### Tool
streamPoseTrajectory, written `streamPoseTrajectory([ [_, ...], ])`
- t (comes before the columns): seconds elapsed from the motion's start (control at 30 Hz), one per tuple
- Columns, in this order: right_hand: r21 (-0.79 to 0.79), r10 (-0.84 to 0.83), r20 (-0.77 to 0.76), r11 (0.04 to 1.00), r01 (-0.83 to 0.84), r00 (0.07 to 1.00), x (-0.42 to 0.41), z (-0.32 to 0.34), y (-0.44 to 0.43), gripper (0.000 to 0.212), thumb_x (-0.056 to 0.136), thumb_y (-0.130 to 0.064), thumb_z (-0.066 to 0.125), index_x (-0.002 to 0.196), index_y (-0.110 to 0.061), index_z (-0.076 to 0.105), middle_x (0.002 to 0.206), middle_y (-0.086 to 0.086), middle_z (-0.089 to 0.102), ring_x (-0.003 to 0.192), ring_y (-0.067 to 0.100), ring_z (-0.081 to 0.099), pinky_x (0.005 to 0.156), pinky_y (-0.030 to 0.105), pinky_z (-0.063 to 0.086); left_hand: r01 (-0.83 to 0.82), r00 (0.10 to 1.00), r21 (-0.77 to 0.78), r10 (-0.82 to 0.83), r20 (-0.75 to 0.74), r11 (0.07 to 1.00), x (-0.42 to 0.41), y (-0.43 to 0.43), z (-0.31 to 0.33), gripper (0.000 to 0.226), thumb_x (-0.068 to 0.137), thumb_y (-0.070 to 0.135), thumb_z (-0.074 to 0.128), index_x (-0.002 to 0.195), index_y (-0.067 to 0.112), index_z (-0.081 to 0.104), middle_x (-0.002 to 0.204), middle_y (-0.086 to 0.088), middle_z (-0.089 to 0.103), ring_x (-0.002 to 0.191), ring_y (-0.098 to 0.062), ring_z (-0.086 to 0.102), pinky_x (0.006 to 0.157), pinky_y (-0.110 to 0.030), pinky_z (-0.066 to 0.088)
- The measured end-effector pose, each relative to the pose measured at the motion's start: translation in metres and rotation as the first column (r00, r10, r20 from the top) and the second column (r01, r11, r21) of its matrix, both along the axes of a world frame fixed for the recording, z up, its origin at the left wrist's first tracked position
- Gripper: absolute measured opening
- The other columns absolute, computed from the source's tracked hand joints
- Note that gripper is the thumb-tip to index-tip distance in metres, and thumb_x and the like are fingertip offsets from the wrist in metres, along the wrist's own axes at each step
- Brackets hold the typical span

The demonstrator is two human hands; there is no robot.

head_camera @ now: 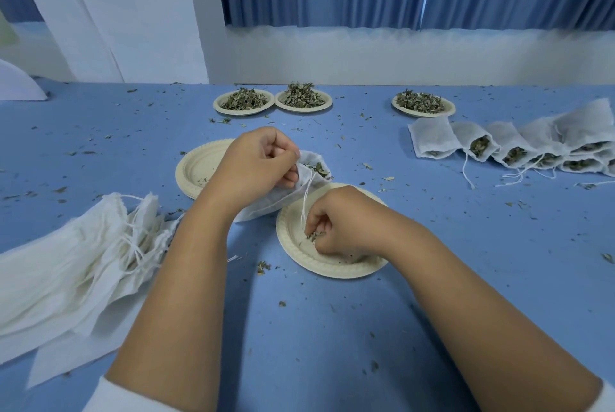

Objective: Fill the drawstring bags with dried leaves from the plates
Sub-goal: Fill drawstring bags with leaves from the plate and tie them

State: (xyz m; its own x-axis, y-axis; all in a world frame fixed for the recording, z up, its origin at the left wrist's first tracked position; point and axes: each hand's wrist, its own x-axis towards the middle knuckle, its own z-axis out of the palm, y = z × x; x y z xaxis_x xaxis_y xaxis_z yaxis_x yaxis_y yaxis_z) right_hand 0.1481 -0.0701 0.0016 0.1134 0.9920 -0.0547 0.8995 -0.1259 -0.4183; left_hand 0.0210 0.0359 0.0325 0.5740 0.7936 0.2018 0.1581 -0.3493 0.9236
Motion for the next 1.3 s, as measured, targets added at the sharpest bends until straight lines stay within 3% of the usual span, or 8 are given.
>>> streamPoseTrajectory([
  [0.1, 0.006, -0.021, -0.030, 1.000, 0.022, 0.999, 0.000, -0.002, 0.002, 0.018, 0.078, -0.008, 0.062, 0.082, -0.024, 0.070, 0.071, -0.014, 0.058, 0.073, 0.010, 0.059, 0.061, 0.020, 0.047, -0.003, 1.000, 0.010, 0.003, -0.003, 1.000, -0.001, 0.000, 0.000, 0.014, 0.094, 0.006, 0.059, 0.081, 0.012, 0.064, 0.058, 0.004, 0.067, 0.056, -0.007, 0.066, 0.057, -0.020, 0.055],
  [0.3, -0.011, -0.097, -0.189, 0.995, 0.096, 0.977, 0.013, 0.011, -0.004, 0.022, 0.076, -0.007, 0.066, 0.073, -0.028, 0.074, 0.047, -0.025, 0.055, 0.047, -0.006, 0.051, 0.047, 0.008, 0.037, -0.008, 1.000, 0.007, 0.008, -0.004, 1.000, -0.001, 0.001, 0.000, 0.014, 0.093, 0.007, 0.060, 0.081, 0.012, 0.065, 0.059, 0.004, 0.068, 0.057, -0.008, 0.066, 0.059, -0.021, 0.057],
  [0.57, 0.364, -0.129, -0.563, 0.848, 0.385, 0.817, 0.027, 0.041, -0.014, 0.025, 0.076, 0.001, 0.067, 0.078, -0.024, 0.075, 0.062, -0.015, 0.069, 0.055, -0.007, 0.058, 0.053, 0.005, 0.041, 0.024, 1.000, 0.028, -0.023, -0.015, 0.999, 0.001, -0.003, 0.001, 0.013, 0.093, 0.007, 0.060, 0.082, 0.011, 0.065, 0.057, 0.003, 0.067, 0.055, -0.010, 0.065, 0.056, -0.021, 0.054],
  [0.73, 0.437, -0.161, -0.494, 0.803, 0.405, 0.854, 0.013, 0.033, -0.003, 0.025, 0.076, -0.004, 0.070, 0.076, -0.029, 0.072, 0.072, -0.004, 0.071, 0.064, 0.004, 0.062, 0.060, 0.014, 0.050, 0.029, 0.999, 0.052, -0.028, -0.024, 0.998, 0.003, -0.003, 0.000, 0.014, 0.093, 0.008, 0.060, 0.081, 0.013, 0.064, 0.058, 0.003, 0.068, 0.055, -0.010, 0.066, 0.057, -0.022, 0.056],
  [0.83, 0.509, -0.193, -0.451, 0.746, 0.428, 0.872, 0.018, 0.033, -0.001, 0.027, 0.075, -0.004, 0.067, 0.076, -0.030, 0.071, 0.077, -0.008, 0.070, 0.064, 0.001, 0.059, 0.061, 0.009, 0.047, 0.025, 0.999, 0.054, -0.024, -0.028, 0.998, 0.003, -0.003, 0.000, 0.013, 0.093, 0.009, 0.061, 0.081, 0.013, 0.064, 0.058, 0.003, 0.068, 0.055, -0.010, 0.066, 0.056, -0.020, 0.055],
  [1.0, 0.513, -0.321, -0.527, 0.617, 0.596, 0.787, 0.048, 0.034, -0.007, 0.022, 0.079, -0.005, 0.065, 0.084, -0.024, 0.073, 0.076, -0.006, 0.069, 0.063, 0.003, 0.058, 0.058, 0.010, 0.047, 0.009, 1.000, 0.034, -0.008, -0.026, 0.999, 0.001, -0.003, 0.001, 0.013, 0.093, 0.009, 0.061, 0.082, 0.013, 0.065, 0.059, 0.002, 0.068, 0.055, -0.010, 0.066, 0.054, -0.019, 0.053],
  [1.13, 0.411, -0.381, -0.528, 0.668, 0.621, 0.759, 0.055, 0.021, -0.003, 0.019, 0.080, -0.003, 0.066, 0.086, -0.018, 0.074, 0.070, -0.009, 0.065, 0.058, 0.000, 0.056, 0.053, 0.006, 0.044, -0.009, 1.000, 0.027, 0.010, -0.016, 1.000, -0.005, 0.000, 0.003, 0.014, 0.093, 0.006, 0.059, 0.081, 0.012, 0.064, 0.058, 0.004, 0.067, 0.056, -0.009, 0.065, 0.058, -0.021, 0.057],
  [1.3, 0.355, -0.398, -0.490, 0.722, 0.594, 0.776, 0.054, 0.009, 0.003, 0.018, 0.080, -0.002, 0.068, 0.081, -0.020, 0.072, 0.075, -0.001, 0.068, 0.062, 0.003, 0.057, 0.054, 0.005, 0.042, -0.136, 0.980, -0.023, 0.137, 0.145, 0.991, -0.022, 0.011, 0.009, 0.018, 0.094, 0.000, 0.054, 0.081, 0.010, 0.062, 0.054, 0.006, 0.066, 0.052, -0.005, 0.064, 0.055, -0.016, 0.053],
])
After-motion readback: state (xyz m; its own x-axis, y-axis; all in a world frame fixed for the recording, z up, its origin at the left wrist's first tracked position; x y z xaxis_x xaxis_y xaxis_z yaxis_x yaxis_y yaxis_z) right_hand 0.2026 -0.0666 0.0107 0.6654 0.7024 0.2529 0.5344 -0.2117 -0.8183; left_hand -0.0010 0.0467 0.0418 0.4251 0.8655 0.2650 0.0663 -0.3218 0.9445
